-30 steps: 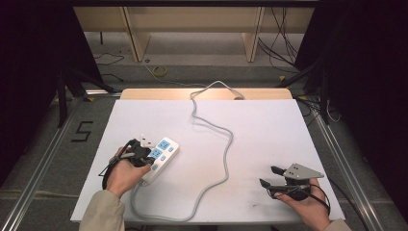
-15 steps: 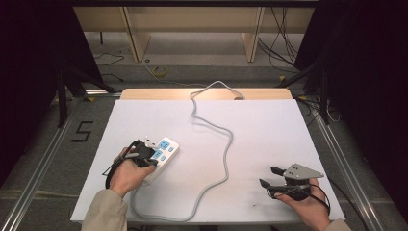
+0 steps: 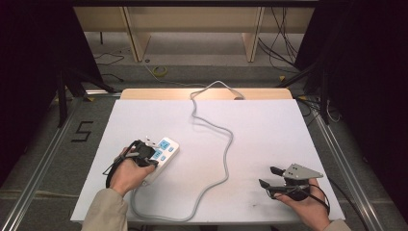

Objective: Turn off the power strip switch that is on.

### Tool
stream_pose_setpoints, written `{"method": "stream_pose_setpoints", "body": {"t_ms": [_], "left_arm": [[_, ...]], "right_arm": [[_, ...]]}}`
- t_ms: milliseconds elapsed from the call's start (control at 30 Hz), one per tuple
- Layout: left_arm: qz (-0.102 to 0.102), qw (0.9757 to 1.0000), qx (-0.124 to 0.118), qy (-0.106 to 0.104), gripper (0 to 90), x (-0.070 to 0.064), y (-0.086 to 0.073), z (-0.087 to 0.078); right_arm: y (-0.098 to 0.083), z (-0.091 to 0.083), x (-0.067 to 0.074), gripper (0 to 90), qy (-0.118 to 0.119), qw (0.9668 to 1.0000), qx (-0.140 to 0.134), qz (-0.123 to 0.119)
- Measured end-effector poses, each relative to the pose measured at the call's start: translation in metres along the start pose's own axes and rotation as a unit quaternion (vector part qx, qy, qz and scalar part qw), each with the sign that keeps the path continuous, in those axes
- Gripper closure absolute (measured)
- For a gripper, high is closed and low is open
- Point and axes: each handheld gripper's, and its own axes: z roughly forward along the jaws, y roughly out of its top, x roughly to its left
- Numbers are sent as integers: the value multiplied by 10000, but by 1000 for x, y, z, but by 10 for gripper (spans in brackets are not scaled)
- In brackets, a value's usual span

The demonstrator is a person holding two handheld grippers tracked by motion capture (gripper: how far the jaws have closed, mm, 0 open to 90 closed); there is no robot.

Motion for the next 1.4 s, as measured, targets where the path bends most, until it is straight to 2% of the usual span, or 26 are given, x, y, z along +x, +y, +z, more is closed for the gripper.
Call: {"method": "stream_pose_setpoints", "body": {"t_ms": [1067, 1333, 1400], "left_arm": [[-176, 9998, 65, -35, 897, 0, 1, 2], [-227, 9996, 118, -81, 898, 0, 2, 2], [-238, 9995, 106, -161, 898, 0, 3, 3]], "right_arm": [[0, 1, 0, 353, 8, 10000, 6, -18], [0, 1, 0, 353, 9, 10000, 9, -26], [0, 1, 0, 353, 8, 10000, 10, -27]]}}
